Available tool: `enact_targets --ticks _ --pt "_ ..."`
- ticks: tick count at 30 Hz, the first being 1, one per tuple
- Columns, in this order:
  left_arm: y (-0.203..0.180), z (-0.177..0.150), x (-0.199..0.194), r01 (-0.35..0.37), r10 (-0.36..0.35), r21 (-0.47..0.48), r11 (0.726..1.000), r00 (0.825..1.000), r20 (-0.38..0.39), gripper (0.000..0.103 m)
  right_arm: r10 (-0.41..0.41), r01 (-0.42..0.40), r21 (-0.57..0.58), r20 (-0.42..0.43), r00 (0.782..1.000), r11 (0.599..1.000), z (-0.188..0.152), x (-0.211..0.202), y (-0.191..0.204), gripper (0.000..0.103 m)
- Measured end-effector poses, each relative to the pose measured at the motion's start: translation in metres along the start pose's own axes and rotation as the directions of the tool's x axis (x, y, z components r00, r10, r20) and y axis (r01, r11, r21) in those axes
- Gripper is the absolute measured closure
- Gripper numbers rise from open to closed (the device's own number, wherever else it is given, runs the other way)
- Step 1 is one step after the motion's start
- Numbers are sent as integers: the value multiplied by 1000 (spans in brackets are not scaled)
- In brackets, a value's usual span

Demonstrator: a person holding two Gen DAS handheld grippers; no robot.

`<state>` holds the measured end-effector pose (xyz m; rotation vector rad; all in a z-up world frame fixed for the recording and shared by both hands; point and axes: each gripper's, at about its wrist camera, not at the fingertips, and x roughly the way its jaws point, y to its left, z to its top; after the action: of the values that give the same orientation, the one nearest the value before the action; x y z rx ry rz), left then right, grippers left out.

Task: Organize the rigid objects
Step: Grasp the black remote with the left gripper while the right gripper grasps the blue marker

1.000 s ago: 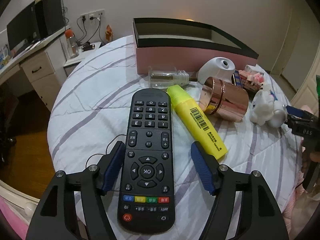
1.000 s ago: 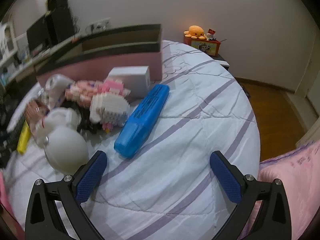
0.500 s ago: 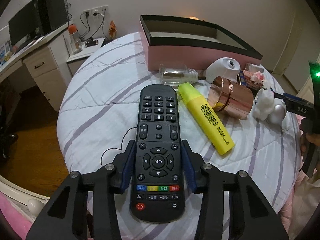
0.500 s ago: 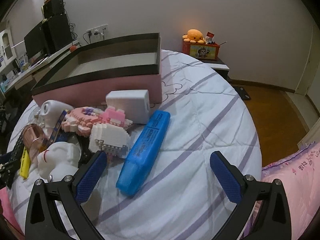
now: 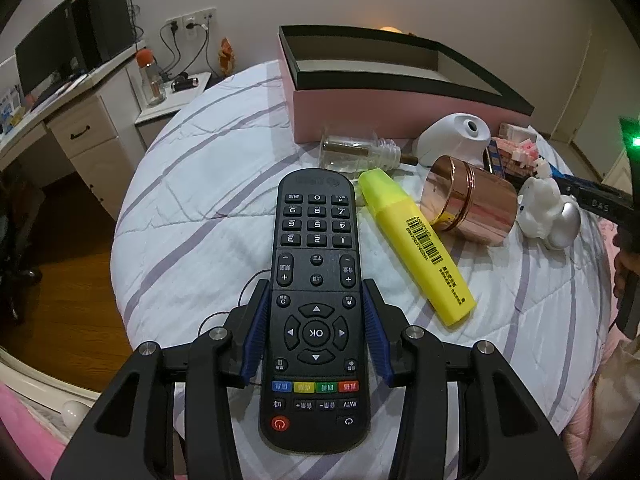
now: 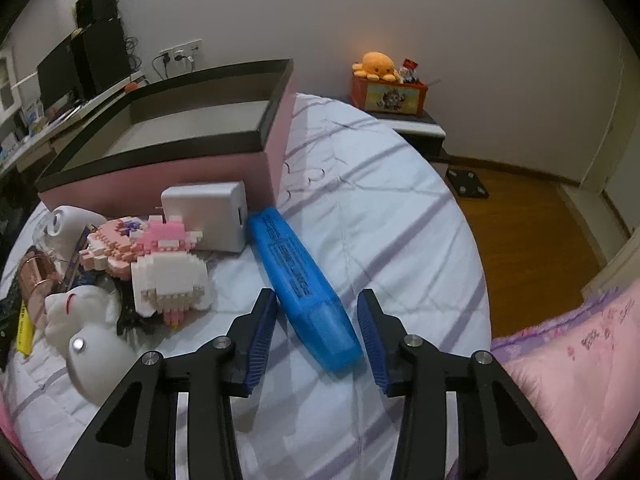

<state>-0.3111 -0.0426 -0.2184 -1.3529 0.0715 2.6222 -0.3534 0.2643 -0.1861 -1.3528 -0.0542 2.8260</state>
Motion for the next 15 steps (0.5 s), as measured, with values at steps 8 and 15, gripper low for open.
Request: enact_targets --ticks 8,15 --pt "-1 3 2 4 -4 -3 1000 1000 -9 54 17 -17 -134 0 1000 991 19 18 8 40" --pt "-4 3 3 -14 14 24 1000 1000 -3 56 105 -103 -127 2 995 986 9 11 14 76"
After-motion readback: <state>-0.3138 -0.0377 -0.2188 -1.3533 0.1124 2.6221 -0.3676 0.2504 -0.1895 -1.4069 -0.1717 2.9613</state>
